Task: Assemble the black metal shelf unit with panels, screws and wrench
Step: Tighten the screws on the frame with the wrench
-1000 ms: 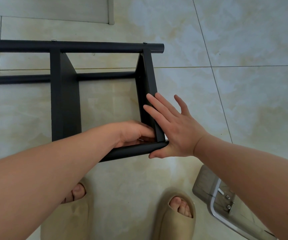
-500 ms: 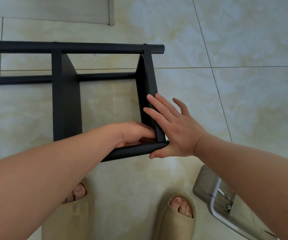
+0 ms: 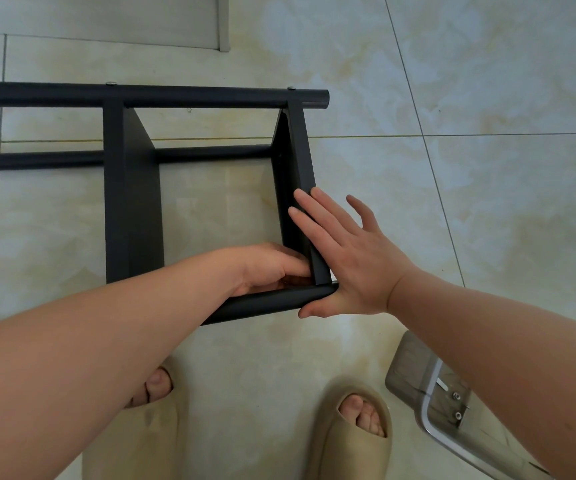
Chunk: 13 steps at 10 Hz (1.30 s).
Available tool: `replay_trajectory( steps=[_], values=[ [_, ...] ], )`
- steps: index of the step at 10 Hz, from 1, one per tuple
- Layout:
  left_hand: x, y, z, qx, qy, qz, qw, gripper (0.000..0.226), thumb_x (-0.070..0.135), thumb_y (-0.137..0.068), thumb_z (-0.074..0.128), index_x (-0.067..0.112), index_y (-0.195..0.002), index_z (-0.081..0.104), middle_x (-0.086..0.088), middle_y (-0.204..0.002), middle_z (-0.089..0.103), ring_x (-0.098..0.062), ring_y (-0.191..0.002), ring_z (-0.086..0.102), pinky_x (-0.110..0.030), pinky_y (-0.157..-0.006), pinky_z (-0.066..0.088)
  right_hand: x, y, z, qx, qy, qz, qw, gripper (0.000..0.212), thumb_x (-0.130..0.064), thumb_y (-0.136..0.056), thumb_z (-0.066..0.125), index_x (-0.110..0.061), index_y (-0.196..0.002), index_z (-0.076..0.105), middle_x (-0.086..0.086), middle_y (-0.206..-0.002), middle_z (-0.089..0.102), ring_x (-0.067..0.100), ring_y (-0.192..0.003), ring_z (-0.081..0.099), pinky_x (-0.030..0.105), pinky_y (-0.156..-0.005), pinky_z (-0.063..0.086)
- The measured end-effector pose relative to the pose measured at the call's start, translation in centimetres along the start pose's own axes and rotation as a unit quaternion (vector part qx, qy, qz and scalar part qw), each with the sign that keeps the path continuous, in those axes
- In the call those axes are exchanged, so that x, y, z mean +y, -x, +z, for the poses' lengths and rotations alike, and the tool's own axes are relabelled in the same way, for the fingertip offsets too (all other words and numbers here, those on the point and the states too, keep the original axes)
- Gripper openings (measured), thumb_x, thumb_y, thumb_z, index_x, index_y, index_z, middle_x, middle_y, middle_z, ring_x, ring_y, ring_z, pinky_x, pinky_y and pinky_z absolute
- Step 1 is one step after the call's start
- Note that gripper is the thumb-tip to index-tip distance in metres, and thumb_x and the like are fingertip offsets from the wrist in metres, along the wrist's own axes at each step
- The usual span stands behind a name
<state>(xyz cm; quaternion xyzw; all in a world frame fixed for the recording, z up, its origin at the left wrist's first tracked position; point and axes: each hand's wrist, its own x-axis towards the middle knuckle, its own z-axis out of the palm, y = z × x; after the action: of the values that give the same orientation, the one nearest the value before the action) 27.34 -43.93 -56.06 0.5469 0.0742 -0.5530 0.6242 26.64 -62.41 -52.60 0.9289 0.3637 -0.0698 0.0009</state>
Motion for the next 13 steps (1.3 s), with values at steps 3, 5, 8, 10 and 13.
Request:
replay_trajectory(
  steps=[3,5,8,10,13],
  values=[
    [0.01,0.13,-0.29,-0.030,0.038,-0.005,0.999,0.021,-0.004,-0.093,0.049,0.003,-0.094,0.069,-0.013,-0.088,0.070,-0.023,-0.080,0.068,-0.032,-0.076,0.054,0.04,0.02,0.01,0.003,0.004,-0.003,1.000,0.126,-0.095,-0.070,0.040,-0.008,-0.160,0.023,0.009,-0.169,0.010,0.025,-0.157,0.007,0.059,-0.121,0.016],
    [0.11,0.08,0.02,-0.017,-0.003,-0.005,1.000,0.014,0.007,-0.096,0.054,0.008,-0.095,0.068,-0.014,-0.091,0.069,-0.027,-0.085,0.065,-0.035,-0.079,0.051,0.05,0.01,0.05,0.004,0.002,-0.003,1.000,0.125,-0.095,-0.071,0.040,-0.008,-0.159,0.024,0.009,-0.169,0.010,0.025,-0.157,0.007,0.059,-0.121,0.016],
    [-0.11,0.02,-0.34,-0.033,0.040,-0.001,0.999,0.023,-0.004,-0.094,0.048,0.004,-0.093,0.070,-0.013,-0.088,0.070,-0.024,-0.079,0.068,-0.031,-0.072,0.055,0.05,0.00,0.07,0.008,0.001,-0.005,1.000,0.124,-0.095,-0.071,0.041,-0.008,-0.159,0.026,0.010,-0.169,0.011,0.026,-0.157,0.008,0.060,-0.120,0.017],
    [-0.02,-0.14,0.01,0.002,-0.008,0.001,1.000,0.011,0.008,-0.093,0.059,0.007,-0.093,0.070,-0.015,-0.090,0.070,-0.028,-0.082,0.067,-0.034,-0.076,0.053,0.06,-0.02,0.11,0.004,-0.004,-0.003,1.000,0.124,-0.095,-0.071,0.040,-0.009,-0.159,0.025,0.009,-0.169,0.010,0.025,-0.157,0.006,0.059,-0.121,0.015],
    [-0.09,-0.06,-0.27,-0.026,0.050,-0.003,0.998,0.024,-0.004,-0.092,0.048,0.003,-0.087,0.069,-0.012,-0.081,0.070,-0.023,-0.073,0.068,-0.030,-0.068,0.054,0.05,-0.03,0.03,0.002,-0.005,-0.002,1.000,0.124,-0.095,-0.071,0.040,-0.009,-0.159,0.025,0.009,-0.169,0.010,0.025,-0.157,0.006,0.060,-0.121,0.016]
  ],
)
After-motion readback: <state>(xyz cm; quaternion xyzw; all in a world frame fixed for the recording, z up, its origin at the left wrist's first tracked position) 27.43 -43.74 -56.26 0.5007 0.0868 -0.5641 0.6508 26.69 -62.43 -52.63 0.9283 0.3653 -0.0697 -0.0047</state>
